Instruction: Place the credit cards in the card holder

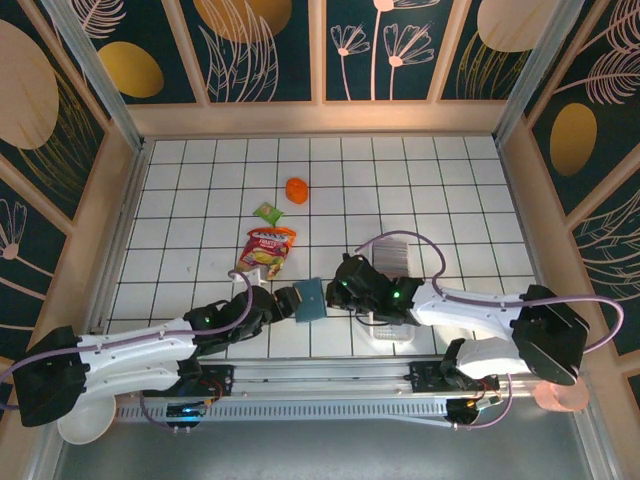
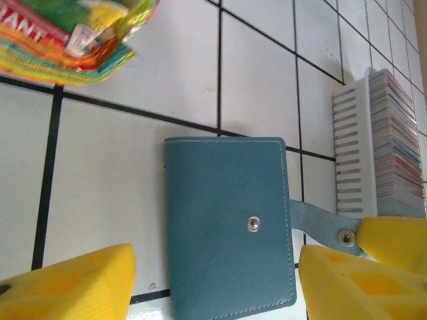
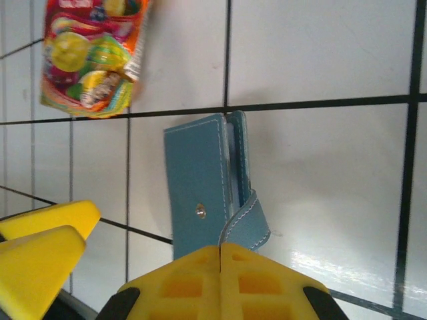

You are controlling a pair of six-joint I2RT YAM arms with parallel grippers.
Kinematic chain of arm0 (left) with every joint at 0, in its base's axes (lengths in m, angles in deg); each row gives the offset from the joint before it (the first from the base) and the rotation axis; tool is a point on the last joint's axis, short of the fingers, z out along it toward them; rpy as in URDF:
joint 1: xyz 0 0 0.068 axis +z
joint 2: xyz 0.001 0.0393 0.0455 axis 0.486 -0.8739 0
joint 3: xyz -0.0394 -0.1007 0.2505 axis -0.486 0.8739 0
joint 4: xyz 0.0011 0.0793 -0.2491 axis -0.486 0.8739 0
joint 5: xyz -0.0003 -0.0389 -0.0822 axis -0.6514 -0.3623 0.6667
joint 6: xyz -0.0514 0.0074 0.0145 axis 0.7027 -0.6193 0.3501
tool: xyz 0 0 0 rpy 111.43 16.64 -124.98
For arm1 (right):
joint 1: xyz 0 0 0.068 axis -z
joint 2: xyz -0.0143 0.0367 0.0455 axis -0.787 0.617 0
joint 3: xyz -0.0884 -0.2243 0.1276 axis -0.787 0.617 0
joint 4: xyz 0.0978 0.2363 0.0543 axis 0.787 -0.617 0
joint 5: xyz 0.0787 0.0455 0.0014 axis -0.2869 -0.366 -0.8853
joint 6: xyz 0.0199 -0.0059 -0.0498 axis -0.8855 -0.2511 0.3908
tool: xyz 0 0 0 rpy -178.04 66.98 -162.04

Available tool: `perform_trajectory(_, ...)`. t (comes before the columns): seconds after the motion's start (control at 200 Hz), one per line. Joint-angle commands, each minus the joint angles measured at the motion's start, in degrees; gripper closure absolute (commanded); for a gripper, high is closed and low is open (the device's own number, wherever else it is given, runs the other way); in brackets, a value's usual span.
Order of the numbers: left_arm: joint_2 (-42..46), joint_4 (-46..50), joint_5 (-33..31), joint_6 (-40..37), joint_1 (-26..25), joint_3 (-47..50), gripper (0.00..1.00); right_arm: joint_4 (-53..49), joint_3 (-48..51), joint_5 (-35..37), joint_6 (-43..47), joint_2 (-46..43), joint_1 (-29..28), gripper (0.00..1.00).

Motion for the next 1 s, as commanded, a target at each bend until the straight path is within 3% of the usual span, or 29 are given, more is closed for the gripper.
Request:
perform_trajectory(0.0, -0.7, 2.8, -1.4, -2.3, -0.2, -3.2, 0.29, 1.4, -1.7, 0.1, 0.7, -3.2, -0.5, 1.0)
perform_trajectory(0.555, -11.0, -2.5, 0.2, -5.9, -0.1, -7.4, 0.14, 2.6, -1.0, 0.6, 0.1, -6.5, -1.9, 1.0)
perform_trajectory(0.756, -13.7, -1.7, -0.3, -6.6, 0.0, -8.6, 0.27, 1.6, -0.6, 1.4, -0.2, -6.7, -1.9, 1.0)
perform_trajectory(0.996, -11.0, 0.8, -3.0, -4.5, 0.6, -6.0, 0.6, -2.7, 0.0, 4.7, -1.1, -6.5, -1.8, 1.0)
